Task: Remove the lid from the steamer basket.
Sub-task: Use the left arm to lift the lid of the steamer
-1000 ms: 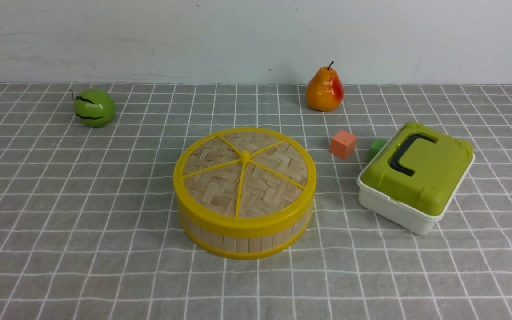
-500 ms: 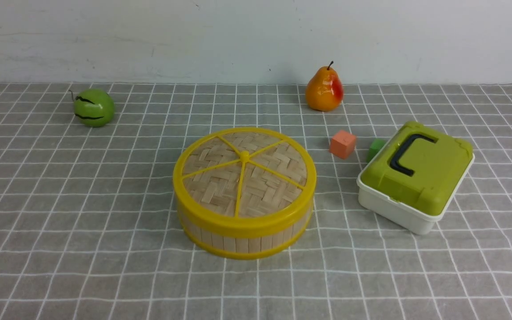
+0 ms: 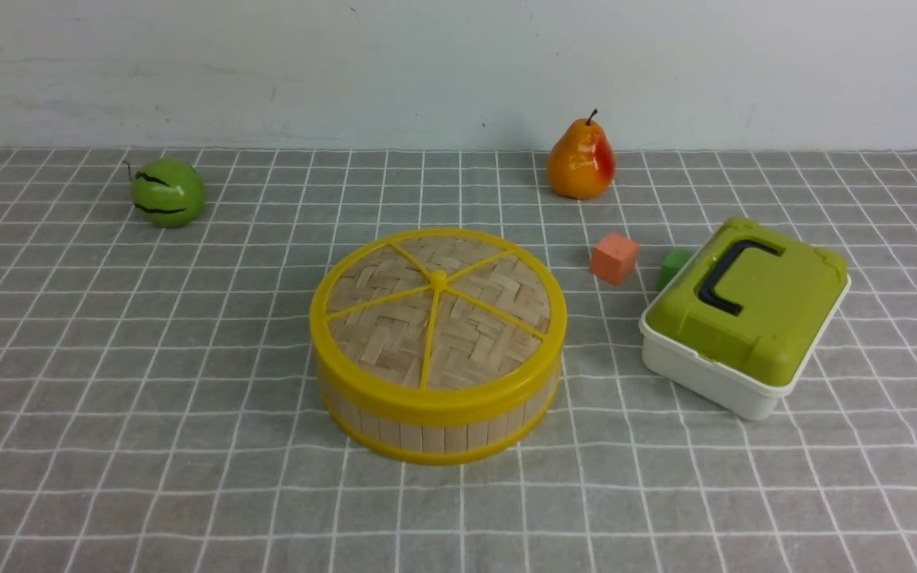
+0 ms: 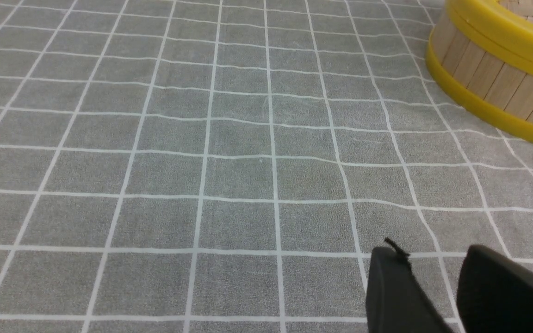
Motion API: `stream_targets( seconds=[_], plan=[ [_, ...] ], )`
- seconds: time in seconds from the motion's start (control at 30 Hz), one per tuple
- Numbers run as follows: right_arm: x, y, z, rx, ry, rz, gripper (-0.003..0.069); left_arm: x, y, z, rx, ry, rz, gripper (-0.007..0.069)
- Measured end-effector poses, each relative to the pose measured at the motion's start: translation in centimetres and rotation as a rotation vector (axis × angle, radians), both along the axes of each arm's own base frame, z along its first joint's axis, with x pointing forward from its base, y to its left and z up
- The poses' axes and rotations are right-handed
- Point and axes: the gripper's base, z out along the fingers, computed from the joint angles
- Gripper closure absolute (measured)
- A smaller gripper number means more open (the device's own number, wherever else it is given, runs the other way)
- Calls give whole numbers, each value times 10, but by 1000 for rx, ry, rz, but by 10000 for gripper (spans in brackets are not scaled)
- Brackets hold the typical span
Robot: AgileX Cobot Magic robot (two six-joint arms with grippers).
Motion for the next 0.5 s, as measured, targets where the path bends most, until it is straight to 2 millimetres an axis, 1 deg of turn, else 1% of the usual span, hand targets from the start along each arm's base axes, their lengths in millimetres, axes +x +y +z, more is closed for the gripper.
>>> stream_targets(
  seconds=[0.17, 0.23, 0.4, 0.43, 0.5],
  plan=[
    [0, 0, 0, 0, 0, 0, 417, 0, 0, 0, 0, -5, 0, 409],
    [0, 0, 0, 0, 0, 0, 417, 1, 0, 3, -2, -37, 2, 407],
    [0, 0, 0, 0, 0, 0, 417, 5, 1, 23, -14, -253, 11, 404],
    [0, 0, 0, 0, 0, 0, 417, 5, 1, 24, -14, -264, 12, 404],
    [0, 0, 0, 0, 0, 0, 417, 4, 1, 39, -24, -429, 19, 400]
  ],
)
